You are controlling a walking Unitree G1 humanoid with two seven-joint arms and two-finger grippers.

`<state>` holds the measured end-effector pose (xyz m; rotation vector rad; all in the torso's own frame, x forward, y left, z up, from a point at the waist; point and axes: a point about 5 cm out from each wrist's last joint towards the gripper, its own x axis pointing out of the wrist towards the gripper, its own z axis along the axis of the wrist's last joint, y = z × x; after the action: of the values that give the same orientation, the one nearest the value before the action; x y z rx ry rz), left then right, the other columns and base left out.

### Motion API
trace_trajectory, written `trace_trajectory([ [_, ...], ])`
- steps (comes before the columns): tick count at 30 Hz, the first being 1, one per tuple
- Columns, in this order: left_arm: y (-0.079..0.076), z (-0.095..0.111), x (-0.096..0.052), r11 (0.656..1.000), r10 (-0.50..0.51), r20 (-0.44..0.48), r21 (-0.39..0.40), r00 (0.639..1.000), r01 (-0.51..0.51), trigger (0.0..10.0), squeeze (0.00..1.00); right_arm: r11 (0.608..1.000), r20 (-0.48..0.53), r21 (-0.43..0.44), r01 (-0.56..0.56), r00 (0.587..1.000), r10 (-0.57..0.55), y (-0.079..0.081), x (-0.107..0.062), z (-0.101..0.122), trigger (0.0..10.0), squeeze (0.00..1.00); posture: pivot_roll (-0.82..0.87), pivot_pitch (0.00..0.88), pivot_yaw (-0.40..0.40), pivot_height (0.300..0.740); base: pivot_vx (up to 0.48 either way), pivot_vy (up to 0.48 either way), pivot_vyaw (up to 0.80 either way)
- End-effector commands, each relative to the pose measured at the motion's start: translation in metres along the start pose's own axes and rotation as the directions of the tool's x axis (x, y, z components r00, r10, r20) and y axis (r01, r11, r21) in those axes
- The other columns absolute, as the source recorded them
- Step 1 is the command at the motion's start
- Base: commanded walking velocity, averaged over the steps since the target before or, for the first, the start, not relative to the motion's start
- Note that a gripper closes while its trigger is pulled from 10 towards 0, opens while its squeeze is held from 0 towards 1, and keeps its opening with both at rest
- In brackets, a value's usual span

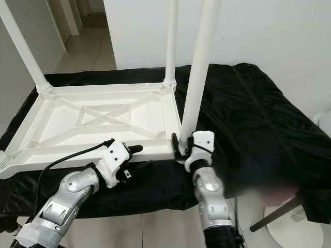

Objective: Building children table

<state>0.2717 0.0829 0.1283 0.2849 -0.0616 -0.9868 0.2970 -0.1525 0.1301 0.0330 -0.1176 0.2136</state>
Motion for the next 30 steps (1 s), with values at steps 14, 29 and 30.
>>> trace_trajectory([
  [14, 0.003, 0.0, 0.006, 1.0, 0.015, -0.005, 0.022, 1.0, -0.015, 10.0, 0.0, 0.871, -0.107, -0.211, -0.444, 0.896, 0.431, -0.017, 0.018, 0.001, 2.6, 0.0, -0.03, 0.0, 0.048, 0.74, 0.0, 0.0, 0.0],
  [29, 0.004, 0.0, 0.002, 0.999, 0.028, -0.006, 0.023, 1.0, -0.028, 10.0, 0.0, 0.842, -0.153, -0.167, -0.512, 0.858, 0.491, -0.023, 0.017, -0.007, 10.0, 0.0, -0.01, 0.0, 0.042, 0.74, 0.0, 0.0, 0.0],
  [30, 0.003, 0.0, 0.002, 0.999, 0.029, -0.007, 0.022, 1.0, -0.028, 10.0, 0.0, 0.855, -0.152, -0.148, -0.497, 0.865, 0.477, -0.024, 0.015, -0.007, 10.0, 0.0, -0.01, 0.0, 0.044, 0.74, 0.0, 0.0, 0.0],
])
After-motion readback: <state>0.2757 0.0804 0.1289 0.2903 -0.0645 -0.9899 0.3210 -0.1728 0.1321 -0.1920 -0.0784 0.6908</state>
